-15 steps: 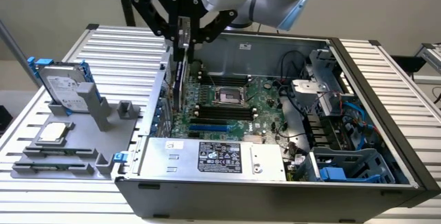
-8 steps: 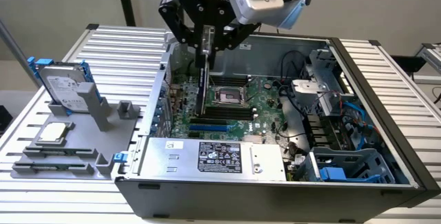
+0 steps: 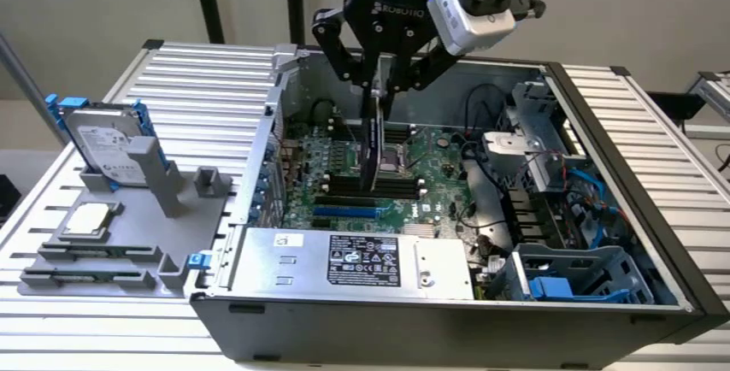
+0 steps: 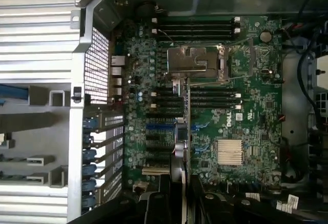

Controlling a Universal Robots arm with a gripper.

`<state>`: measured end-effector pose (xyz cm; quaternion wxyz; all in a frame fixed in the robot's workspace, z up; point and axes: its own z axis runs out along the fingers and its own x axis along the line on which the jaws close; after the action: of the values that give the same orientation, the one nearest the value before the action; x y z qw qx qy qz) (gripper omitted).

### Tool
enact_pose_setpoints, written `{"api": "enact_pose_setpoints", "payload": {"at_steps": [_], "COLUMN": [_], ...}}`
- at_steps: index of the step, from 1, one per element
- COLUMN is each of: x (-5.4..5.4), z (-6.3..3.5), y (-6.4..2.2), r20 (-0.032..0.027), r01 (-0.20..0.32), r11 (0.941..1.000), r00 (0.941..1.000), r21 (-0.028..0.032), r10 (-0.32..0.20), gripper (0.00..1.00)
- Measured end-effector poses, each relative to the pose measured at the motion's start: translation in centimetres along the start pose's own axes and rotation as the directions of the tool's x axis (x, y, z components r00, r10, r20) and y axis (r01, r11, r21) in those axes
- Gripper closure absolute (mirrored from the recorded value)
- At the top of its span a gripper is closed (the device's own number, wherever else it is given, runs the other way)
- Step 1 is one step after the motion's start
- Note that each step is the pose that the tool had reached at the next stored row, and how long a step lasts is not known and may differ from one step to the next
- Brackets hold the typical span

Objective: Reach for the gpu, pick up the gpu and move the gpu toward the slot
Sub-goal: 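Pick up the gpu and move the gpu toward the slot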

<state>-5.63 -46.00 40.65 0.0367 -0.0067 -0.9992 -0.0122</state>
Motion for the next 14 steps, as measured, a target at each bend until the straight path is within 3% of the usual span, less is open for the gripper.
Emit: {"api": "enact_pose_setpoints", "payload": {"at_steps": [9, 14], "x": [-1.7, -2.1], "z": [1.16, 1.58], "y": [3.36, 4.37], "r20": [0.0000, 0.0000], "r01": [0.000, 0.002], "r11": [1.0000, 1.0000], "r00": [1.0000, 1.0000], "r21": [0.0014, 0.0022], "r10": [0.000, -0.002], "gripper": [0.74, 0.74]}}
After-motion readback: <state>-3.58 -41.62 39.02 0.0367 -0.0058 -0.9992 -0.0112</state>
